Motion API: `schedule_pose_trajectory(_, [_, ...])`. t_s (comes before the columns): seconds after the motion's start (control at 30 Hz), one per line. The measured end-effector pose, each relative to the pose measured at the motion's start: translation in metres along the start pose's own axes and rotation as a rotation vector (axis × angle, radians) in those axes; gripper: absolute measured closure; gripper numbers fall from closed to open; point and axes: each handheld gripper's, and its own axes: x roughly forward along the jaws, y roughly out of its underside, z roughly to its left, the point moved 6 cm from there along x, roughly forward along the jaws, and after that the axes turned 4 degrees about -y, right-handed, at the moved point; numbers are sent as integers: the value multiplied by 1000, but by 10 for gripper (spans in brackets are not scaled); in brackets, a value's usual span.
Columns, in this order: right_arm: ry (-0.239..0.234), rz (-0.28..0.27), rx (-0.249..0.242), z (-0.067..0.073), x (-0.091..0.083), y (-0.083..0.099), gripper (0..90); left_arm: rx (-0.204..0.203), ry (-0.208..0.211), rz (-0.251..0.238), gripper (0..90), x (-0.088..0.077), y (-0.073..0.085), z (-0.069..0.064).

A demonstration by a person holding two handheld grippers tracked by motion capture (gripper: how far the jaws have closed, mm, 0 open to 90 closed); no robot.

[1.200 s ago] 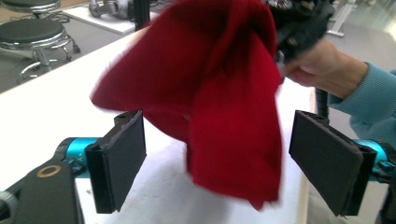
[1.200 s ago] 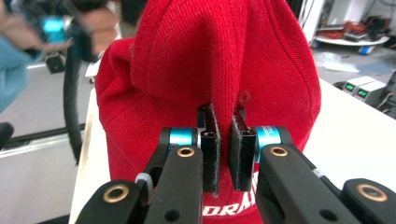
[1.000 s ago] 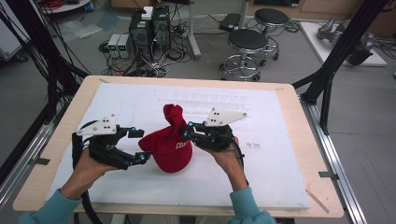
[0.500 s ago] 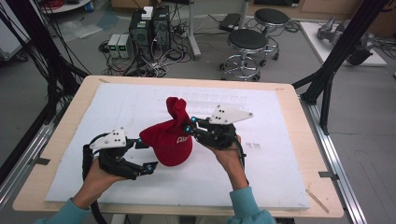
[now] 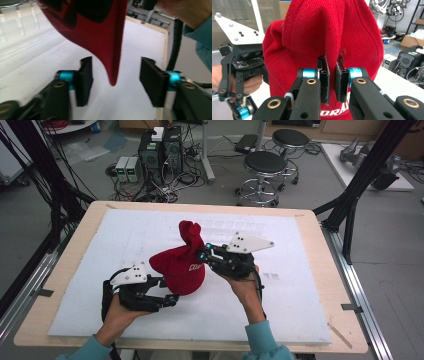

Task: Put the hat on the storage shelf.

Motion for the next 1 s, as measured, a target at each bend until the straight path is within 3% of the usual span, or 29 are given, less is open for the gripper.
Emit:
schedule_pose_trajectory(0.13, [-4,-8,-6,2,1,-1,849,-3,17,-13,621,1,-1,0])
schedule_pose_trajectory(0.33, [-14,-19,-6,4,1,-2,849,19,3,-30,811,-2,-2,0])
schedule_pose_trajectory(0.47, [-15,-25,-13,5,0,-3,848,1,-6,-29,847,-4,-2,4])
schedule_pose_trajectory(0.83, [-2,-37,-27,4,-1,-3,800,3,-35,-28,854,-4,-5,4])
schedule_pose_trajectory(0.87, [3,-40,-33,4,-1,-4,759,-1,-35,-28,854,-4,-6,4])
schedule_pose_trajectory(1.0, [74,-54,-16,-2,-6,-5,382,6,-56,-16,854,-4,-9,8])
